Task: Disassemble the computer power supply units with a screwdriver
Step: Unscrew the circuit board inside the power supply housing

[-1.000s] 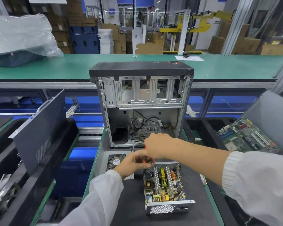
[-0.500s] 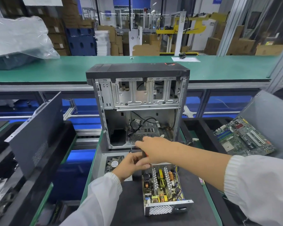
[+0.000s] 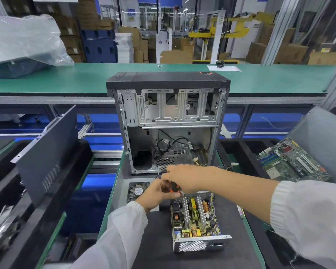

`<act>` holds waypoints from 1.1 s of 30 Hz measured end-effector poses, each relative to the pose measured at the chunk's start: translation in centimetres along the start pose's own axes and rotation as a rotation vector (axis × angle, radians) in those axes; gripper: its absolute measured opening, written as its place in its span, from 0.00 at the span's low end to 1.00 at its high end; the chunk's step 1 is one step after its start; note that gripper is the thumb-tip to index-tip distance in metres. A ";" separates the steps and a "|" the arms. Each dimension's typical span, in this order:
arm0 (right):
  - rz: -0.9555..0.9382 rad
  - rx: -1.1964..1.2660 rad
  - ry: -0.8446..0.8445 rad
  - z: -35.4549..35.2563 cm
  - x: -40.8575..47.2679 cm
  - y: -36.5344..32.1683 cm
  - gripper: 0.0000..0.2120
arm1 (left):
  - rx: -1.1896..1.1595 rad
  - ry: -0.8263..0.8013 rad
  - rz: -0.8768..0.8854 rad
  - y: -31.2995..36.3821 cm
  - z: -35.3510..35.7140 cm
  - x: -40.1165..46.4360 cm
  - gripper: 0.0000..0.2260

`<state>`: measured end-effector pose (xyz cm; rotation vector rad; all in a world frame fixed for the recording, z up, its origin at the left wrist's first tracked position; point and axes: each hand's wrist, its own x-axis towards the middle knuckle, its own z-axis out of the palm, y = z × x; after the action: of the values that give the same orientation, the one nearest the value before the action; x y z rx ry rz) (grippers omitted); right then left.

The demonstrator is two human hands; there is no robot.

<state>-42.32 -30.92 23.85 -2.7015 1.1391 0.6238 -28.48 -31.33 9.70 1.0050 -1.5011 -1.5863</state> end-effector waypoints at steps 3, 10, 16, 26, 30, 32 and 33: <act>0.141 0.079 0.100 -0.5 0.0 0.0 0.24 | -0.003 -0.014 0.030 0.2 0.1 -0.1 0.10; 0.276 -0.129 0.090 -0.3 1.0 -0.8 0.13 | -0.003 -0.023 0.045 0.9 0.4 -0.4 0.14; 0.057 0.001 -0.009 -0.5 0.1 0.2 0.17 | 0.022 0.004 0.007 0.8 0.5 -0.2 0.10; 0.296 -0.058 0.090 -0.2 0.9 -0.4 0.11 | 0.024 -0.028 0.047 1.1 0.8 -0.2 0.13; 0.138 -0.005 0.007 -0.3 0.4 0.3 0.17 | 0.055 -0.015 0.007 0.7 0.6 0.1 0.13; 0.082 0.024 -0.005 -0.2 0.1 0.6 0.18 | 0.064 -0.014 -0.002 0.6 0.8 0.1 0.11; 0.081 0.037 -0.006 0.0 0.1 0.6 0.18 | 0.069 -0.011 0.003 0.5 0.9 0.1 0.11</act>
<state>-42.72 -31.40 23.89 -2.6325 1.2511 0.6161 -29.34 -31.09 10.25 1.0332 -1.5737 -1.5497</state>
